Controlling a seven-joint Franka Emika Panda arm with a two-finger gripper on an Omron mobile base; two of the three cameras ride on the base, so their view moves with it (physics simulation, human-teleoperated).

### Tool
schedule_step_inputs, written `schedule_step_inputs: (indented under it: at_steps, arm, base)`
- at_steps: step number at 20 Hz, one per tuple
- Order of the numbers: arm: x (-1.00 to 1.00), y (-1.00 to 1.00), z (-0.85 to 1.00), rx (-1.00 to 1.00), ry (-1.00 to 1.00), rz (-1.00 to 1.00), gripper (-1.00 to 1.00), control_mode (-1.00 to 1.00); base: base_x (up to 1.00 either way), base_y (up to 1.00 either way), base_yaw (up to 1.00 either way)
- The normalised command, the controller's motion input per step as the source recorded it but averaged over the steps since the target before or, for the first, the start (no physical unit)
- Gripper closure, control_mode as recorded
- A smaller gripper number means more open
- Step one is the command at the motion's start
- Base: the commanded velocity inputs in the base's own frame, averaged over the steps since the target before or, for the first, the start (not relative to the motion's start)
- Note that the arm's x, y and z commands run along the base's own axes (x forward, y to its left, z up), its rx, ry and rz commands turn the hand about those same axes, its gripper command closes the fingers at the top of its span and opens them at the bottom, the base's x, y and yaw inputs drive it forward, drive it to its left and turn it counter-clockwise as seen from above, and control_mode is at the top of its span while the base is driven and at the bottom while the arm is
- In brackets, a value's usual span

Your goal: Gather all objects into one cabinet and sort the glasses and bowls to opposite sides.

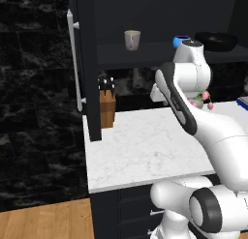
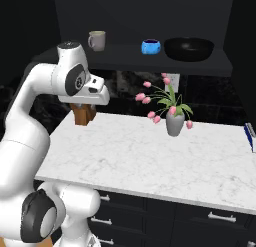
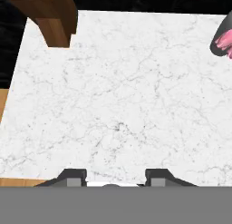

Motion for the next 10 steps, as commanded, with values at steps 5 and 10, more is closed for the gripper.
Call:
schedule_step_inputs:
  at_steps: [5,10]
  arm:
    - [-0.22,0.0,0.22,0.0,-0.11,0.0,-1.0,-1.0]
    - [-0.49,-0.05,0.9,0.0,-0.39,0.0,-1.0,-1.0]
  base:
    - [0.0,0.0,0.0]
    - [0.0,0.0,0.0]
